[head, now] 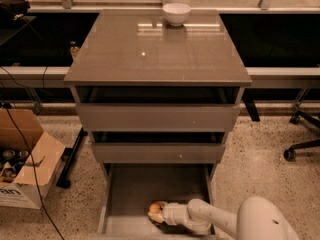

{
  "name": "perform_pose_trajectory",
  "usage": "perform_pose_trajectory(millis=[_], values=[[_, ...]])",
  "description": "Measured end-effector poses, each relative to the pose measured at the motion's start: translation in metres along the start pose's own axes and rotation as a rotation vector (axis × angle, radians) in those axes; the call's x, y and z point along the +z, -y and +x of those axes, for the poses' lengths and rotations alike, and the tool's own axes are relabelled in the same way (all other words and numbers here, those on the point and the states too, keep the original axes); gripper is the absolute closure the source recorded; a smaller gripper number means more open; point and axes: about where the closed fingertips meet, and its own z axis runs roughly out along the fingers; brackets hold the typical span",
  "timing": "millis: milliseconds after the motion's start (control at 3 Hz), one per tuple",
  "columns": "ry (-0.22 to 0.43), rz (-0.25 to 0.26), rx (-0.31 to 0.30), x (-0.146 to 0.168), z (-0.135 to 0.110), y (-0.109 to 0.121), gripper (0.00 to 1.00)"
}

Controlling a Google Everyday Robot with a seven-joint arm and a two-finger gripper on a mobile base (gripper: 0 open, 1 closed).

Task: Pick orange from bottom drawer and place on counter

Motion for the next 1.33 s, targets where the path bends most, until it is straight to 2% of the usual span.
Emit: perform_pose_trajectory(millis=[333, 667, 1000, 1333], values=[[0.068, -0.006, -0.032, -0.021, -0.025, -0.006, 1.0], [0.287, -0.062, -0.145, -0.096, -0.098, -0.033, 1.0], [0.412, -0.111, -0.221, -0.165, -0.135, -0.06, 1.0], [0.456, -0.121, -0.31, -0.237, -0.162, -0.09, 1.0]])
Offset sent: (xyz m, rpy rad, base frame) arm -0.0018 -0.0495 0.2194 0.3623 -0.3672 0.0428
